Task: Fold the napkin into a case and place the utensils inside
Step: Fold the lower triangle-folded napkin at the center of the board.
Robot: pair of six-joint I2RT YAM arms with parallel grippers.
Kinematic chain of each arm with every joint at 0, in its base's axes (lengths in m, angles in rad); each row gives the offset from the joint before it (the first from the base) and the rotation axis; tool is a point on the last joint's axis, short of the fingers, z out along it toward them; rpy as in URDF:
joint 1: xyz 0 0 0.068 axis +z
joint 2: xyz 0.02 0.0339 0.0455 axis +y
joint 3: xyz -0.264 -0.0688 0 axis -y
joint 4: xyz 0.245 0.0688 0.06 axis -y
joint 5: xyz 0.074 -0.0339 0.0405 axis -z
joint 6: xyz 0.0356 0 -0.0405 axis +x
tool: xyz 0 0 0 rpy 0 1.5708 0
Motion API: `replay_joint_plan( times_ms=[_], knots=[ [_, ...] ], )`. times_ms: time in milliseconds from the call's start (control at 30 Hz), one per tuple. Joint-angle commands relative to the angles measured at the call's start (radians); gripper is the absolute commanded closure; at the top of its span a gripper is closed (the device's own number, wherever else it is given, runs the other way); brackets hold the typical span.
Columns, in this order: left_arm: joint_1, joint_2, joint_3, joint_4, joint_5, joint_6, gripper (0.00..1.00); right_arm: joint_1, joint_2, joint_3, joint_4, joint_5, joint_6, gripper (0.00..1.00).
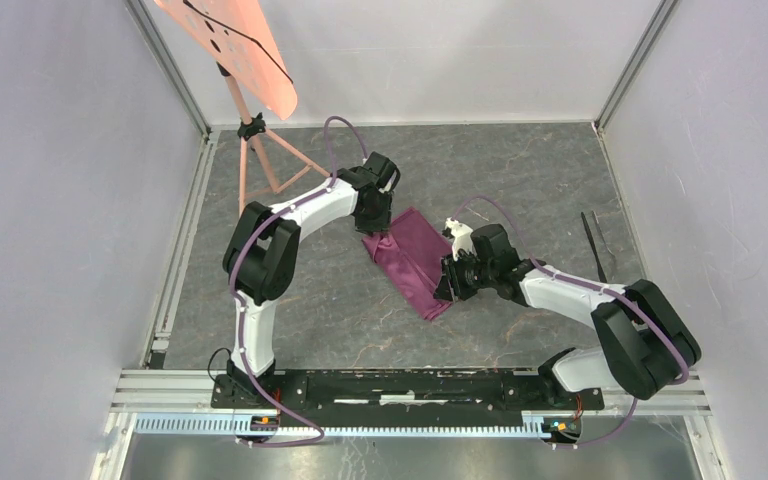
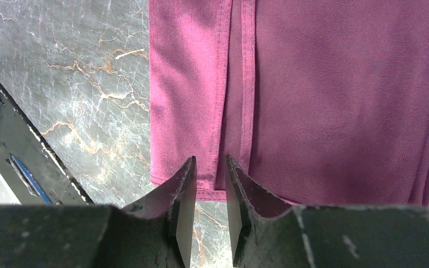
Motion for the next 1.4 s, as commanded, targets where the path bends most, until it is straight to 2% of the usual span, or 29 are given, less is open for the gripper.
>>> replay_joint_plan(
  times_ms=[0, 133, 533, 733, 967, 1167, 1367],
  knots=[
    [0.001, 0.005, 0.046, -0.004, -0.032, 0.05, 0.58, 0.004, 0.01, 0.002, 0.029, -0.012, 0.009, 0.68],
    [0.001, 0.003, 0.038, 0.002, -0.017, 0.045, 0.6, 0.005, 0.01, -0.026, 0.042, -0.019, 0.028, 0.66],
    [0.001, 0.0, 0.016, 0.016, -0.007, 0.036, 0.65, 0.029, 0.016, -0.061, 0.083, -0.031, 0.08, 0.66],
    [0.001, -0.006, 0.012, 0.016, -0.008, 0.036, 0.66, 0.029, 0.012, -0.06, 0.1, -0.029, 0.102, 0.76],
    [0.0, -0.014, 0.006, 0.016, -0.014, 0.037, 0.67, 0.028, -0.015, -0.032, 0.068, 0.006, 0.094, 0.99],
    [0.002, -0.012, 0.001, 0.013, -0.038, 0.036, 0.67, 0.028, -0.035, 0.016, -0.029, 0.093, 0.05, 1.0],
    [0.004, -0.018, 0.013, 0.014, -0.066, 0.029, 0.67, 0.027, -0.035, 0.02, -0.036, 0.15, 0.027, 1.0]
  ],
)
